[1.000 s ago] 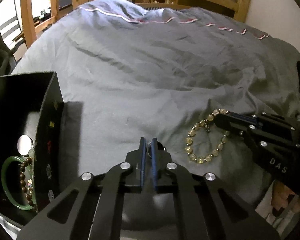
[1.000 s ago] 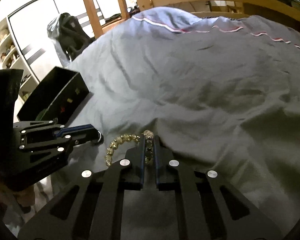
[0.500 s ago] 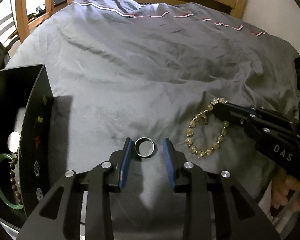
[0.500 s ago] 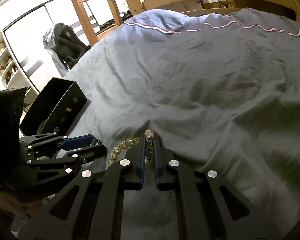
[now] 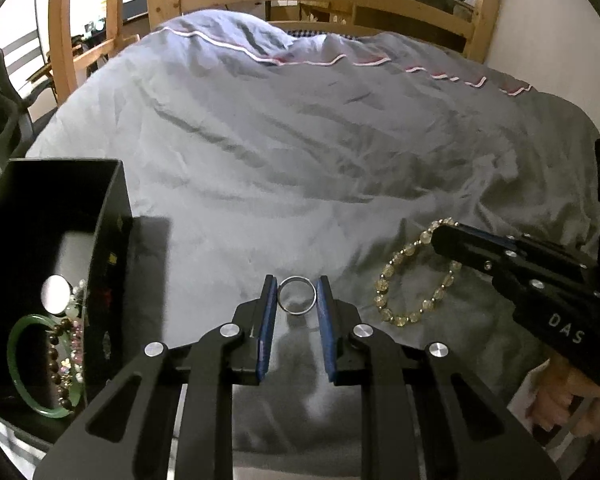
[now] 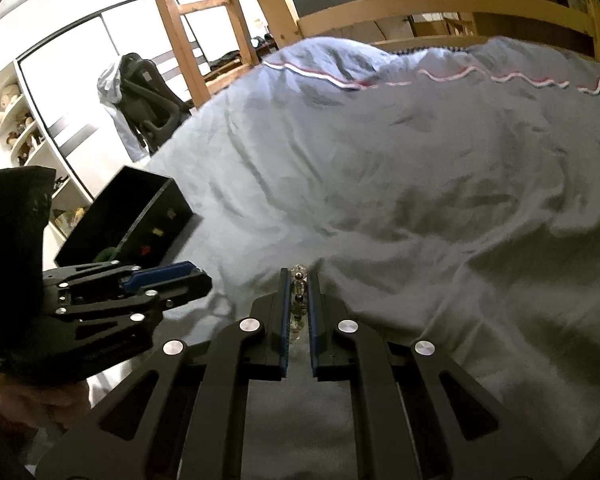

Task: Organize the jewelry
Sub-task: 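Carry the silver ring toward the black box while the right tool carries the yellow bead bracelet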

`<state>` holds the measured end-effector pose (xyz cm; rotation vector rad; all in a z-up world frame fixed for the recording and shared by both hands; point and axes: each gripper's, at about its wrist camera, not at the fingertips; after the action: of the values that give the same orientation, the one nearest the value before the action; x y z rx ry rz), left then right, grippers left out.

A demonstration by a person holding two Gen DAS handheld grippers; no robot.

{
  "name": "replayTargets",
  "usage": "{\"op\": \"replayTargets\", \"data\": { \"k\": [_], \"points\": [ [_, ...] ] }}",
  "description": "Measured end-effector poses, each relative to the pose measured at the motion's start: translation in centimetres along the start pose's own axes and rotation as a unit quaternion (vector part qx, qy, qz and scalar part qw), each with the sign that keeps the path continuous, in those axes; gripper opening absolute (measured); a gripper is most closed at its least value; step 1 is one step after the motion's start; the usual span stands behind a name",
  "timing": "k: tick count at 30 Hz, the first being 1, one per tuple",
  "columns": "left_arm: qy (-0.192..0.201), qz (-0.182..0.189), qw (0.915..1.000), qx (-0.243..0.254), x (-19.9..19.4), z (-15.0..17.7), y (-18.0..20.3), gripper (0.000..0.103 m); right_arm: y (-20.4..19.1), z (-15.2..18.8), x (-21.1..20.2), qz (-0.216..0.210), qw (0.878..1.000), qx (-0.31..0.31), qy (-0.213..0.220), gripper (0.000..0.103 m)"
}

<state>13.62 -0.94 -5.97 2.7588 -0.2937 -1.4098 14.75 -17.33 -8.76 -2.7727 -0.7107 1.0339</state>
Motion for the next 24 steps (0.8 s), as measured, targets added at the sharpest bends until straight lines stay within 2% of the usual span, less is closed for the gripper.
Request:
{"op": "replayTargets", "data": {
  "k": [13,24],
  "points": [
    [0.016,0.014,0.9998,0.002,-3.5,1.1,0.7,0.020,-1.1,1.0,-5.0,0.029,1.000,-0.004,0.006,0.008],
    [0.029,0.018,0.9994,-0.006,-6.1,2.0,0.5,0.020,-2.0,1.8,-7.5,0.040,0.999,-0.009,0.011,0.008]
  ]
}}
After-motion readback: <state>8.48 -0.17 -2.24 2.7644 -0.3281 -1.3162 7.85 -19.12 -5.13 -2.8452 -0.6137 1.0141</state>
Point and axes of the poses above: each gripper's, at about its wrist camera, not at the fingertips, and x roughly the way its jaws point, y to its right, z to its underside, and after that the axes turned 9 degrees about -x, right-handed
